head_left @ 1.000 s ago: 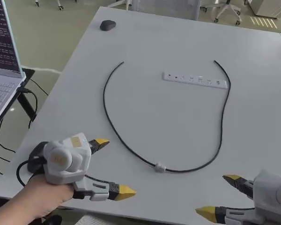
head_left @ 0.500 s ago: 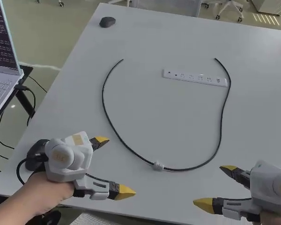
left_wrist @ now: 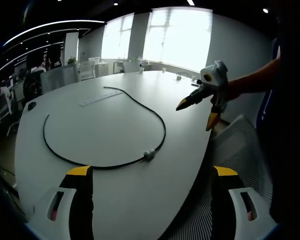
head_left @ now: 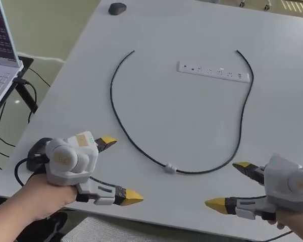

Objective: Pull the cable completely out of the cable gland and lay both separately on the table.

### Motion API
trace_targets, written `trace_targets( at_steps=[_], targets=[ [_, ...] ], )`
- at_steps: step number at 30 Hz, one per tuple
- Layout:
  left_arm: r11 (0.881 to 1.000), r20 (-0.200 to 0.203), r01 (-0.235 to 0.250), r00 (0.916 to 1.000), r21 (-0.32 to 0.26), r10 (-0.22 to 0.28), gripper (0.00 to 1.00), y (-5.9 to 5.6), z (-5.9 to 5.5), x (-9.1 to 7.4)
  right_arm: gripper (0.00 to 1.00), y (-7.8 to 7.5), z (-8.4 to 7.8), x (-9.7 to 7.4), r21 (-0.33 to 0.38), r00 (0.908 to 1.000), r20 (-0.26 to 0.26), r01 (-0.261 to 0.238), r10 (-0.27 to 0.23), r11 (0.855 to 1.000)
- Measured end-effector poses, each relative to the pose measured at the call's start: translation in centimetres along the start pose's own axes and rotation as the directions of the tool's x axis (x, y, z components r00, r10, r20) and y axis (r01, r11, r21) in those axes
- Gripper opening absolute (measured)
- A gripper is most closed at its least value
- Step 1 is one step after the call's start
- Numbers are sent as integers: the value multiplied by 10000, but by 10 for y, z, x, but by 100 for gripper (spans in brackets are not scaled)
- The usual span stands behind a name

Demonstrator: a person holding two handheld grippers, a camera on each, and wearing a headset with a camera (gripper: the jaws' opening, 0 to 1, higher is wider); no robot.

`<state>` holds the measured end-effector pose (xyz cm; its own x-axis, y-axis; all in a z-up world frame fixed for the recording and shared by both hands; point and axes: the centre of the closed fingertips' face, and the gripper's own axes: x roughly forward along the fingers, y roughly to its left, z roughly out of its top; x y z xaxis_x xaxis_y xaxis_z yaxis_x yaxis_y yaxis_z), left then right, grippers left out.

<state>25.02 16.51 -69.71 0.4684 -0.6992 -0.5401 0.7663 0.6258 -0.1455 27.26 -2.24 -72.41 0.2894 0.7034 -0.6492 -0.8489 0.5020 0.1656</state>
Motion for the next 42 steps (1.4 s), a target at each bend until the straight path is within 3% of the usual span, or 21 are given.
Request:
trace_targets(
  at_steps=[11, 20, 30, 42],
  targets=[
    [9997, 106, 33, 9999, -230, -30, 97, -4, -6, 13, 85, -4, 12, 12, -905, 9974, -607, -440, 386, 9949],
    [9997, 43, -46, 10000, -227, 47, 97, -1, -11, 15, 84, -18, 20, 21, -1477, 9952, -948, -389, 250, 9883],
    [9995, -74, -179, 9998, -267, 177, 96, -1, -19, 13, 74, -10, 24, 44, -1838, 9861, -1506, -982, 707, 9780],
    [9991, -87, -206, 9998, -361, 203, 97, -7, -20, 13, 66, -10, 21, 70, -2103, 9722, -2202, -1266, 792, 9694]
  ],
)
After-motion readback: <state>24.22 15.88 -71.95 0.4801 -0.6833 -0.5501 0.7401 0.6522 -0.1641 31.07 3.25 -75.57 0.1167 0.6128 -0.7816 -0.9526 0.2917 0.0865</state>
